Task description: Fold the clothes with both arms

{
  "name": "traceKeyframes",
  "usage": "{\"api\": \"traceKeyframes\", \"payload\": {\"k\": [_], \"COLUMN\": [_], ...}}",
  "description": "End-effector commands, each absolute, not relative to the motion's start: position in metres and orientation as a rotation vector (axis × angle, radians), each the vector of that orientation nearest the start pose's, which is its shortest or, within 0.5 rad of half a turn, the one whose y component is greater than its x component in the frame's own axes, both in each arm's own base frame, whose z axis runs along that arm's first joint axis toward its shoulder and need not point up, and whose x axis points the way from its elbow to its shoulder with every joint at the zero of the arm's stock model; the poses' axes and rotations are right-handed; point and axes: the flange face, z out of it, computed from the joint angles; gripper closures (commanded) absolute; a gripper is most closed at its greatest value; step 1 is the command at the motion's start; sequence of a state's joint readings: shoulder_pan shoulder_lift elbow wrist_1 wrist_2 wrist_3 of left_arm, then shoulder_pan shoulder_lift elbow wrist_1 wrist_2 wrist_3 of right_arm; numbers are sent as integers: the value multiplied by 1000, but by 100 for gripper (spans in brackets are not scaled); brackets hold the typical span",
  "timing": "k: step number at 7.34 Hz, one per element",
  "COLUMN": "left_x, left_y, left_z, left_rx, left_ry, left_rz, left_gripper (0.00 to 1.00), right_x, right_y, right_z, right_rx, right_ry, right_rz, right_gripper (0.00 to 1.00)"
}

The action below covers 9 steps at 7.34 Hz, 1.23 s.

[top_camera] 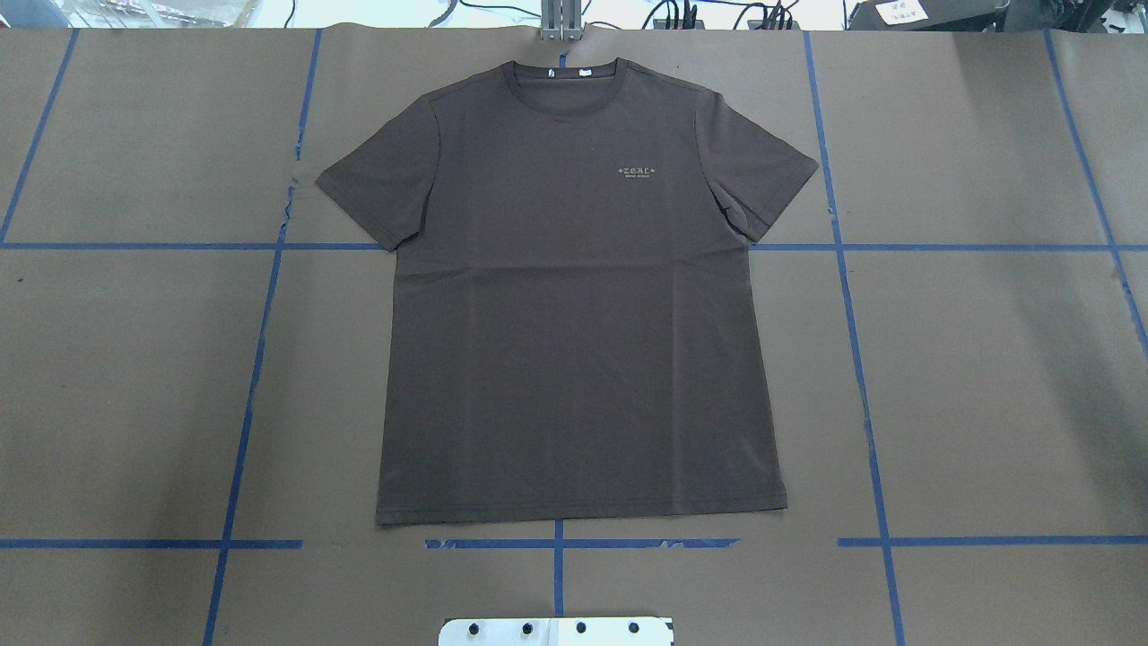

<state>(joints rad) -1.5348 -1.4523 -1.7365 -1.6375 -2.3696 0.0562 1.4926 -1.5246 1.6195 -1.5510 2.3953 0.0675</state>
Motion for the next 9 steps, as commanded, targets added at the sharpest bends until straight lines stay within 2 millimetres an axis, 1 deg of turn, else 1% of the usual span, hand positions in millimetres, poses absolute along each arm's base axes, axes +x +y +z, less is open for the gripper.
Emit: {"api": "traceKeyframes", "payload": {"k": [1, 2, 3, 4, 5, 6, 7, 8, 9], "left_x": [-46, -47, -48, -50, -49, -49, -49, -49, -48], "left_y": [-454, -453, -451, -449, -450, -450, -452, -445, -444], "left_z": [613, 608, 591, 579, 573, 569, 564, 578, 578], "left_rx": [137, 146, 172, 200, 218, 227, 249, 234, 233], "left_ry": [797, 791, 795, 767, 778, 777, 767, 775, 782], "left_rz": [144, 144, 144, 154, 165, 175, 180, 174, 175], "left_gripper": [0, 0, 0, 0, 0, 0, 0, 0, 0], "right_x": [19, 19, 20, 16, -8, -32, -68, -97, -157], "right_y": [-521, -522, -519, -524, -531, -542, -555, -576, -604], "right_z": [599, 599, 604, 598, 594, 580, 567, 556, 526], "right_rx": [59, 61, 53, 56, 38, 80, 126, 126, 114], "right_ry": [-832, -831, -824, -827, -826, -837, -851, -869, -881], "right_rz": [-63, -63, -59, -62, -85, -146, -223, -204, -203], "right_gripper": [0, 0, 0, 0, 0, 0, 0, 0, 0]}}
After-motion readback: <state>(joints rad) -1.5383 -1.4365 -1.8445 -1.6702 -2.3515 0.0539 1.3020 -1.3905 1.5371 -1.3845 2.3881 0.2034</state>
